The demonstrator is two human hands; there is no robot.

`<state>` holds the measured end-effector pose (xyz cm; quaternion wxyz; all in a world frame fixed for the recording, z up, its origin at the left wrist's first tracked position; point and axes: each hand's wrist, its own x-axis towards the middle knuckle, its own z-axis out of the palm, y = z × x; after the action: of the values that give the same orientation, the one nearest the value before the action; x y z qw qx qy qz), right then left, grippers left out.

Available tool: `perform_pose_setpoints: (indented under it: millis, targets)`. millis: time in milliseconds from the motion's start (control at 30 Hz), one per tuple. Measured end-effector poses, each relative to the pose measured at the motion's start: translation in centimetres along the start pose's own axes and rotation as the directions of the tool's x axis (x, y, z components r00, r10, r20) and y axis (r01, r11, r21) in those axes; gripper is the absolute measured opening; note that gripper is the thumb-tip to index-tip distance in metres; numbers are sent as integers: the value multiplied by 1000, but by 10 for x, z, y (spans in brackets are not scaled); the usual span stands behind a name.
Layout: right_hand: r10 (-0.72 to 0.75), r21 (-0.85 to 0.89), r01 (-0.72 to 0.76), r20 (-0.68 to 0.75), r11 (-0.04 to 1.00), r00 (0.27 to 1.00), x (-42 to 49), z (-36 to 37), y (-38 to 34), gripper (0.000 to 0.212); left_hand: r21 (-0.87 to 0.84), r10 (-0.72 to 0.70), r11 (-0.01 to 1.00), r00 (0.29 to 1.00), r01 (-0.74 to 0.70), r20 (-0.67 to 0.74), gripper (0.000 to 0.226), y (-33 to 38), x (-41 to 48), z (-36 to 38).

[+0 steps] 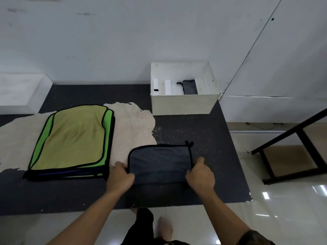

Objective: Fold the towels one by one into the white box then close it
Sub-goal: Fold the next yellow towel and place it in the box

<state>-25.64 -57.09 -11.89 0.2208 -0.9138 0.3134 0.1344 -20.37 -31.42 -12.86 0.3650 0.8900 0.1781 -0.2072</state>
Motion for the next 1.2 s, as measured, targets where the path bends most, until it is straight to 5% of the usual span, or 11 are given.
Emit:
perform_pose_setpoints:
  millis: [100,200,400,533,767,867,967,1200]
  targets:
    - [-214,-144,188,-195,971,957,-7,10,-10,49,290,334,917,924,-274,-184,39,2,-5,8]
    - [-419,-213,386,-139,898,897,-6,21,-32,47,504,577,727,813,-467,-79,42,11,-6,24]
    - [-447,-250,501,244,828,861,14,45,-37,80,679,472,544,849,-493,238,84,5,12,43]
    - [-479,-336,535,240,775,844,20,52,-21,91,701,413,521,863,-487,292,105,-8,21,40]
    - [-454,-347,522,262,779,851,23,49,-23,97,725,380,492,867,-483,320,106,-5,22,39]
    - [-442,-283,471,164,835,882,18,47,-21,89,688,540,480,801,-544,257,93,-2,16,43]
    - [-415,-293,442,154,848,897,14,49,-11,80,682,565,399,750,-614,344,84,-4,11,51]
    - [-400,-314,435,174,844,900,17,47,-2,84,704,418,451,827,-548,376,103,-8,12,47]
